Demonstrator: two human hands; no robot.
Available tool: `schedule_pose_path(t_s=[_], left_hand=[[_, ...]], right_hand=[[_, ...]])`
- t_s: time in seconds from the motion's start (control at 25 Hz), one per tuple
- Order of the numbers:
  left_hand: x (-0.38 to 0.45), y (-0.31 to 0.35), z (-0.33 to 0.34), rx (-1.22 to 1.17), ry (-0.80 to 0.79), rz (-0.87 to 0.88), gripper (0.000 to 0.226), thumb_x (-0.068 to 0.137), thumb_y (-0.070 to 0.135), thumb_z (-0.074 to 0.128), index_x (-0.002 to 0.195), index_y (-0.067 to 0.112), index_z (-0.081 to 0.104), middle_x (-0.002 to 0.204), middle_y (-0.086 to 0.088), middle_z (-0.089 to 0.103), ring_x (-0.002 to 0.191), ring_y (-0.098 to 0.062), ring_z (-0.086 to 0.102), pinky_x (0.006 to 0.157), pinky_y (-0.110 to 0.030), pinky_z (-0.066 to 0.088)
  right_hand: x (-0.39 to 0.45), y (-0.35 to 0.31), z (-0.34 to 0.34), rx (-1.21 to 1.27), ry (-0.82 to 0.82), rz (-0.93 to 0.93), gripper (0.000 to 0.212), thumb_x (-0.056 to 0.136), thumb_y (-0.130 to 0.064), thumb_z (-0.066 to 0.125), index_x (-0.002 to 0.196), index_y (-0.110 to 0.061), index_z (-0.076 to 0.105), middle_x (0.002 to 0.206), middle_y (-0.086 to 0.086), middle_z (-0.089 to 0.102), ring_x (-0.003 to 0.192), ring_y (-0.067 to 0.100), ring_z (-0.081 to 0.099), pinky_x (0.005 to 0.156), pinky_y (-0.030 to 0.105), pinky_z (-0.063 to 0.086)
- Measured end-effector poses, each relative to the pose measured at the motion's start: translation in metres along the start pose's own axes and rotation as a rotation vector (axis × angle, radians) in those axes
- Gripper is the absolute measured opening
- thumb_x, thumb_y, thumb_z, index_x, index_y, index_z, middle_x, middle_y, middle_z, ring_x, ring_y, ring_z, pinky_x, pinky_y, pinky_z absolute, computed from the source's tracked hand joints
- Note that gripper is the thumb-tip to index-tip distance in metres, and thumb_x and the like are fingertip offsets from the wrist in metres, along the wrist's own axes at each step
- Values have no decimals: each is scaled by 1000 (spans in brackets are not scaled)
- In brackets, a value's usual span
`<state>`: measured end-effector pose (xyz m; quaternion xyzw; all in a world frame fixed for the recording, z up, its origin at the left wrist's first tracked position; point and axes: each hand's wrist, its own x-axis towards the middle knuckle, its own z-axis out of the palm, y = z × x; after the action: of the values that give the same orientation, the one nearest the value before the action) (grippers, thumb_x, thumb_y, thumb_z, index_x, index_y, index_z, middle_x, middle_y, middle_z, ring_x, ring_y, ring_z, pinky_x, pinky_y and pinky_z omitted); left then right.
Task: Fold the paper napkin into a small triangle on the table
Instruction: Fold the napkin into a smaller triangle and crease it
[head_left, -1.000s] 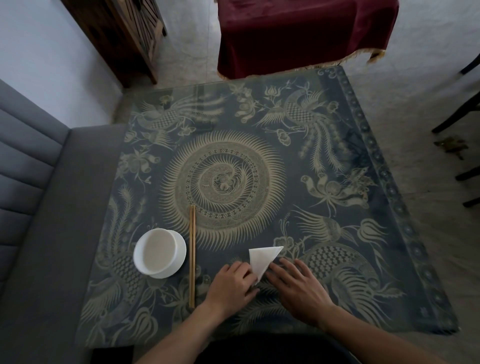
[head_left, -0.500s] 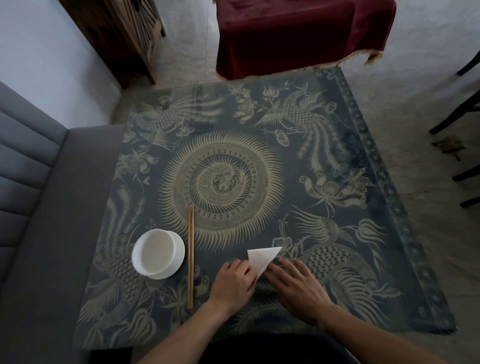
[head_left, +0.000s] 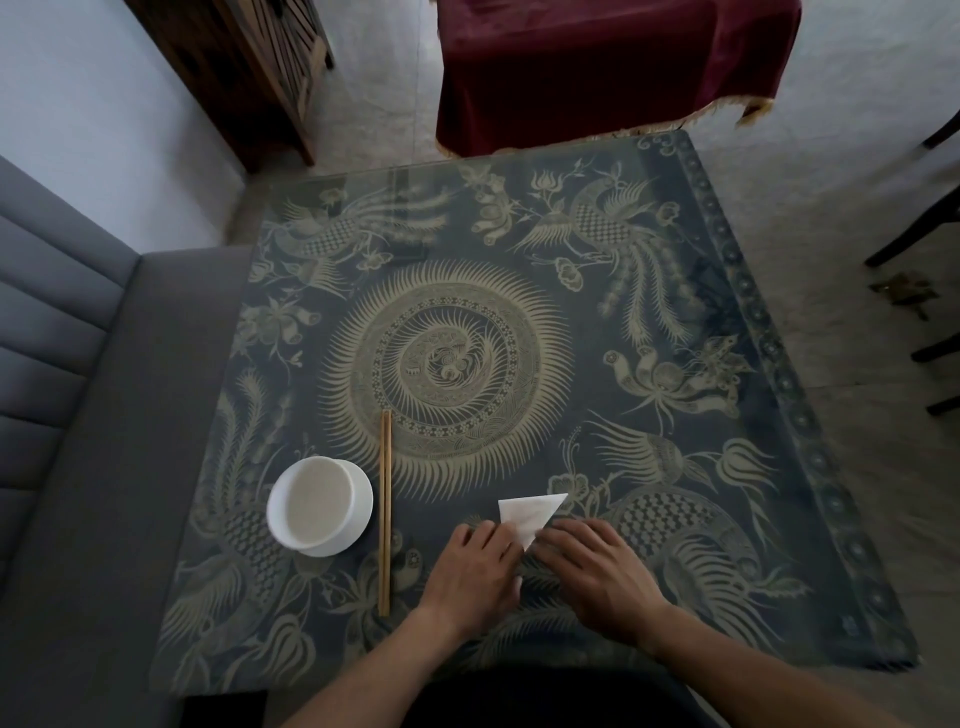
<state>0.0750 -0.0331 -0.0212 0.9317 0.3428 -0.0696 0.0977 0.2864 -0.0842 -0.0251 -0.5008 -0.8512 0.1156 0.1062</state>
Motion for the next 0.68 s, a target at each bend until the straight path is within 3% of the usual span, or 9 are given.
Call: schedule_pose_path(t_s=[0.2,0.36,0.68], left_hand=[[-5,-1,0,-37,-7,-11,51,86,38,52,129,11,51,125,-9,57,104,-26,54,81,-42,48],[-3,-1,-2,-35,-37,-12,51,87,39,54,130,11,54,123,-8,58,102,-27,56,77,-42,48],[2,-1,-5,-49,-81,-23,47,85,42,53,121,12,53,120,-9,57,99,-28,54,76,-43,45]], right_hand=[[26,-14,5,-153,-184,104,62,90,-31,53,145,-5,40,153,15,35,142,31,28,110,52,33],[21,-7,12,-174,-245,150,66,100,-49,20,149,-7,28,157,14,19,145,30,12,112,51,8],[4,15,15,-129,-291,215,67,97,-56,30,153,-23,21,159,14,14,145,31,12,111,49,11]])
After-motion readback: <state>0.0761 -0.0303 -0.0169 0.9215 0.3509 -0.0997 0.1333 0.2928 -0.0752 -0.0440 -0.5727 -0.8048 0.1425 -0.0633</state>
